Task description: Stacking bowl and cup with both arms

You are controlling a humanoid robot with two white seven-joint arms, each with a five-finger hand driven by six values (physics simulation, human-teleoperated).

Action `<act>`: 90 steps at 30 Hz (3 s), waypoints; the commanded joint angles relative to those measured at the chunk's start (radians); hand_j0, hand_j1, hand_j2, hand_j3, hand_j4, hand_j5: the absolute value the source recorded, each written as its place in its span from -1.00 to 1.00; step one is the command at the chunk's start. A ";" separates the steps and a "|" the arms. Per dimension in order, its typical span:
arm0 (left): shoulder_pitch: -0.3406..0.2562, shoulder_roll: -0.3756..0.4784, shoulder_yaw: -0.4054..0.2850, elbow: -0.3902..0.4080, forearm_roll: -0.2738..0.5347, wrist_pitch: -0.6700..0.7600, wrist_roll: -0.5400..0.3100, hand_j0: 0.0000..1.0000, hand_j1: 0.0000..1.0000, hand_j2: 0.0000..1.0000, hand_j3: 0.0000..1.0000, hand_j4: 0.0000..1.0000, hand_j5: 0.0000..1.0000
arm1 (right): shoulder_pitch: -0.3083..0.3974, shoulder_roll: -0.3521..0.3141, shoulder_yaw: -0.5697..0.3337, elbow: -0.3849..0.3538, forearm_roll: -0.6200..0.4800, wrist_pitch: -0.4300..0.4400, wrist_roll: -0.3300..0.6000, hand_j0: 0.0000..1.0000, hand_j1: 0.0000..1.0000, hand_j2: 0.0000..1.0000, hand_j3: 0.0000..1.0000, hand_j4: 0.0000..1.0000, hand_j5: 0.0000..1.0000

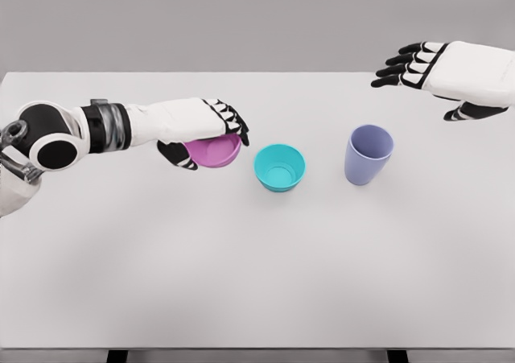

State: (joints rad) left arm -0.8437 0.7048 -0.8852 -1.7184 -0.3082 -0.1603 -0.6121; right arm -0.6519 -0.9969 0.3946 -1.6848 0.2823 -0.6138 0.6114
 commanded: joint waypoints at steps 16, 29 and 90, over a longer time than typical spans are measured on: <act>0.000 -0.145 -0.011 0.006 -0.063 0.013 0.001 0.31 0.31 0.31 0.31 0.31 0.31 | -0.003 0.004 0.000 0.001 -0.005 0.003 -0.001 1.00 1.00 1.00 1.00 1.00 1.00; 0.002 -0.237 -0.040 0.082 -0.132 0.013 0.001 0.30 0.30 0.30 0.30 0.30 0.30 | -0.002 0.003 0.000 0.001 -0.005 0.003 -0.001 1.00 1.00 1.00 1.00 1.00 1.00; -0.017 -0.315 -0.077 0.221 -0.149 0.001 0.001 0.99 0.99 0.99 0.99 0.99 0.99 | 0.000 0.004 0.000 0.001 -0.005 0.003 -0.001 1.00 1.00 1.00 1.00 1.00 1.00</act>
State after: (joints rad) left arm -0.8606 0.3895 -0.9626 -1.4967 -0.4593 -0.1596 -0.6112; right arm -0.6519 -0.9914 0.3946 -1.6843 0.2822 -0.6137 0.6114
